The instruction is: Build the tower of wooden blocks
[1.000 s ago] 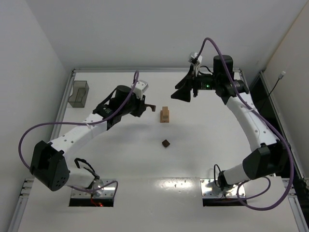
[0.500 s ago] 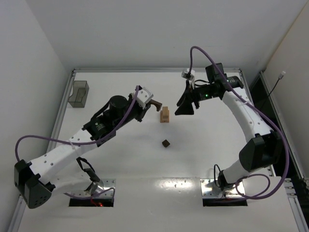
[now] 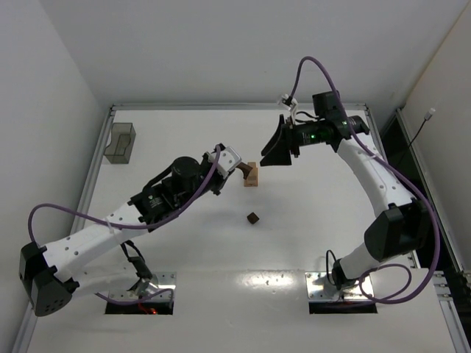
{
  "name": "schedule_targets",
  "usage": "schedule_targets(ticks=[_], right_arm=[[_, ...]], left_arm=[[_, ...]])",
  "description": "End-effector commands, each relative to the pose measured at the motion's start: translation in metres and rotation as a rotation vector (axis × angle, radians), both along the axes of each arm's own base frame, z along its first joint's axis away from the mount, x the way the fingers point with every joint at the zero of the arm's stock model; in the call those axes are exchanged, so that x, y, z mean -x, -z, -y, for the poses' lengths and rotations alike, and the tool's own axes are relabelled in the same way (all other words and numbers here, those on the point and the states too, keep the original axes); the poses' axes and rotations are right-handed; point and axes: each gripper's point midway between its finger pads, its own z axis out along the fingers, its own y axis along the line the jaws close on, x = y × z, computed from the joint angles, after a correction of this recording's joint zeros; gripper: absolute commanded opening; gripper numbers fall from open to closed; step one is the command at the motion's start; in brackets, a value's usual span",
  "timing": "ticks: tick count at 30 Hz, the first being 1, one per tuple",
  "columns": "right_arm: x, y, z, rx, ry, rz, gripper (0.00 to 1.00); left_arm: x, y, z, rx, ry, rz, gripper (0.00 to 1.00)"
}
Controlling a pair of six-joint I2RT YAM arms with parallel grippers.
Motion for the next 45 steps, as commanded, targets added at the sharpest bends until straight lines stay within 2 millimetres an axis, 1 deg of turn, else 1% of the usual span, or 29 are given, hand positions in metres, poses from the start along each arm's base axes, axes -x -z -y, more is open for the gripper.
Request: schedule_targets(ticks=[1,2,3,5,6,8,9,10,11,13,14,16,19,20,21,23,25,26,27,29,30,37,39,40,41,44,45], right_arm=[[0.002,-0.022,-0.007,-0.017,-0.012,0.072,0.71],[0.005,-0.022,-0.01,-0.017,-0.021,0.072,0.73],[0.005,-0.016,-0.009,-0.003,-0.011,0.055,0.73],[0.009,-0.015,-0.011,-0.003,-0.022,0.063,0.73],[0.013,-0.012,-0.014,-0.001,-0.035,0.054,0.73],[0.016,-0.012,-0.017,-0.001,-0.045,0.054,0.73],[0.019,-0.009,-0.019,0.001,-0.055,0.045,0.73],[0.016,-0.009,-0.019,0.006,-0.047,0.056,0.73],[0.019,-0.009,-0.022,0.006,-0.056,0.056,0.73],[0.02,-0.004,-0.023,0.016,-0.057,0.05,0.69],[0.02,-0.004,-0.023,0.016,-0.057,0.05,0.69],[0.022,0.0,-0.025,0.026,-0.06,0.042,0.69],[0.022,0.0,-0.025,0.026,-0.06,0.041,0.69],[0.024,0.0,-0.028,0.023,-0.069,0.05,0.69],[0.022,0.002,-0.029,0.025,-0.069,0.042,0.69],[0.021,0.003,-0.028,0.032,-0.06,0.035,0.69],[0.021,0.003,-0.028,0.032,-0.06,0.035,0.66],[0.021,0.01,-0.029,0.038,-0.06,0.016,0.66],[0.021,0.01,-0.029,0.038,-0.06,0.016,0.66],[0.022,0.013,-0.028,0.042,-0.061,0.005,0.65],[0.023,0.016,-0.028,0.045,-0.059,-0.013,0.65],[0.021,0.015,-0.029,0.04,-0.056,-0.004,0.58],[0.02,0.014,-0.029,0.036,-0.053,-0.004,0.58],[0.021,0.016,-0.029,0.04,-0.05,-0.024,0.58],[0.02,0.016,-0.03,0.037,-0.05,-0.016,0.58],[0.019,0.015,-0.03,0.034,-0.047,-0.015,0.58],[0.017,0.014,-0.031,0.034,-0.045,-0.025,0.58]], left_arm=[[0.0,-0.023,0.01,0.055,0.016,0.066,0.0],[-0.001,-0.024,0.009,0.054,0.007,0.067,0.0],[-0.001,-0.024,0.009,0.054,0.007,0.067,0.0],[-0.001,-0.024,0.009,0.054,0.007,0.067,0.0],[-0.001,-0.028,0.009,0.061,0.007,0.073,0.0],[-0.001,-0.028,0.009,0.061,0.007,0.073,0.0],[-0.001,-0.025,0.012,0.055,0.016,0.066,0.0],[-0.001,-0.025,0.012,0.055,0.016,0.066,0.0],[-0.002,-0.027,0.012,0.062,0.016,0.072,0.0],[0.001,-0.027,0.014,0.062,0.025,0.071,0.0],[0.001,-0.031,0.015,0.069,0.025,0.077,0.0],[-0.001,-0.033,0.016,0.071,0.025,0.078,0.0],[0.002,-0.033,0.019,0.071,0.034,0.078,0.0],[0.002,-0.033,0.019,0.071,0.034,0.078,0.0],[0.002,-0.038,0.019,0.078,0.034,0.084,0.0],[0.002,-0.038,0.019,0.078,0.034,0.084,0.0],[0.002,-0.038,0.019,0.078,0.034,0.084,0.0],[0.002,-0.04,0.02,0.086,0.034,0.09,0.0],[0.001,-0.045,0.02,0.094,0.034,0.096,0.0],[0.0,-0.045,0.018,0.093,0.025,0.097,0.0],[0.0,-0.049,0.019,0.1,0.025,0.103,0.0],[0.0,-0.052,0.019,0.099,0.026,0.116,0.0],[0.0,-0.052,0.019,0.099,0.026,0.116,0.0],[0.002,-0.052,0.021,0.1,0.035,0.115,0.0],[0.002,-0.056,0.021,0.107,0.035,0.121,0.0],[0.003,-0.054,0.021,0.1,0.035,0.116,0.0],[0.006,-0.054,0.025,0.101,0.055,0.114,0.0]])
